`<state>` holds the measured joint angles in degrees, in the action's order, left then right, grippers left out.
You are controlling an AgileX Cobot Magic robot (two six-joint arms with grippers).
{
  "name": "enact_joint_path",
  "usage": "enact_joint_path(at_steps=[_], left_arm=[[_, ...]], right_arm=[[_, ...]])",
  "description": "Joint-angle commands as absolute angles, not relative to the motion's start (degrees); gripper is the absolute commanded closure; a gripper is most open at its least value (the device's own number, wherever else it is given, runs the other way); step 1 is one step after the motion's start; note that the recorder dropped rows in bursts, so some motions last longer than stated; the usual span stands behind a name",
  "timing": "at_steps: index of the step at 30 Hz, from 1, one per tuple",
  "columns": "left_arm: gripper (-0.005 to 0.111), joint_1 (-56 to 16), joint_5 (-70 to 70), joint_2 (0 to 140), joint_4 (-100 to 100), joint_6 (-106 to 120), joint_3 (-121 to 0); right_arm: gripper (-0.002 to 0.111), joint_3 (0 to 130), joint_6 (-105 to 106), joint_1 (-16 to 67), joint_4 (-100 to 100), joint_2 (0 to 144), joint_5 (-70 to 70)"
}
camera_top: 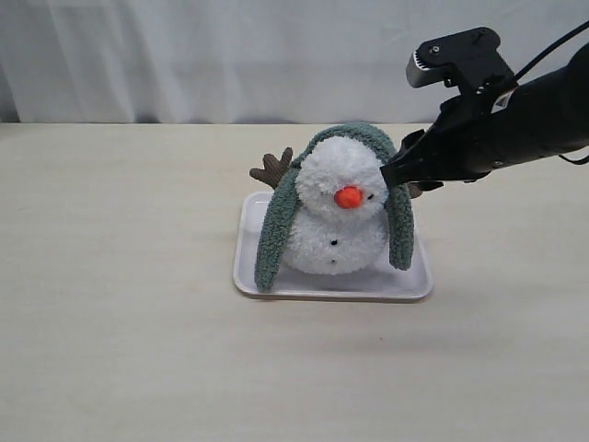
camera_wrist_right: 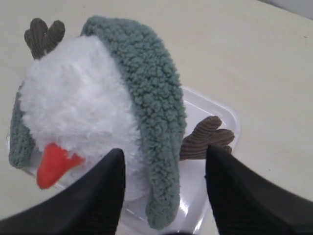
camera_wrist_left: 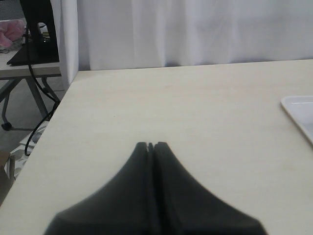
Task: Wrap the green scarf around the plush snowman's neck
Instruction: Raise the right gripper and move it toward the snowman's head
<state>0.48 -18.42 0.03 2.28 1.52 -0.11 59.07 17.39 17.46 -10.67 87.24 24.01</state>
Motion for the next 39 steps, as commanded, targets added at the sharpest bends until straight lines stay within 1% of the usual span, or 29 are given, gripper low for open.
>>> enact_joint_path(at_steps=[1, 6, 8, 14, 16, 25, 27, 30, 31, 39], left_arm=[[0.107, 0.22, -17.62, 0.00, 2.24, 1.43, 0.00], [0.107, 0.22, -17.62, 0.00, 2.24, 1.43, 0.00], [0.107, 0.22, -17.62, 0.00, 2.24, 1.43, 0.00], [0.107, 0.22, -17.62, 0.00, 2.24, 1.43, 0.00], [0.107, 0.22, -17.62, 0.00, 2.24, 1.43, 0.00], [0.107, 0.22, -17.62, 0.00, 2.24, 1.43, 0.00], [0.107, 0.22, -17.62, 0.00, 2.24, 1.43, 0.00], [0.107, 0.22, -17.62, 0.00, 2.24, 1.43, 0.00], [0.107, 0.22, -17.62, 0.00, 2.24, 1.43, 0.00], [0.107, 0.22, -17.62, 0.00, 2.24, 1.43, 0.00]], right_arm=[[0.060, 59.29, 19.40, 17.58, -10.19, 87.26, 21.05], [0.060, 59.29, 21.02, 17.58, -12.06, 87.26, 19.76], [0.061, 59.29, 24.88, 17.73, -15.09, 87.26, 19.65], [0.078, 59.29, 31.03, 18.16, -20.21, 89.17, 19.53], [0.081, 59.29, 31.29, 18.16, -20.11, 90.08, 19.33], [0.082, 59.29, 30.71, 18.16, -20.11, 91.75, 13.74], [0.088, 59.29, 30.82, 18.16, -20.11, 91.75, 12.66], [0.102, 59.29, 30.82, 18.16, -20.11, 91.95, 11.98], [0.104, 59.29, 30.82, 18.16, -20.11, 92.10, 11.98], [0.104, 59.29, 28.51, 18.16, -20.59, 95.23, 8.48]])
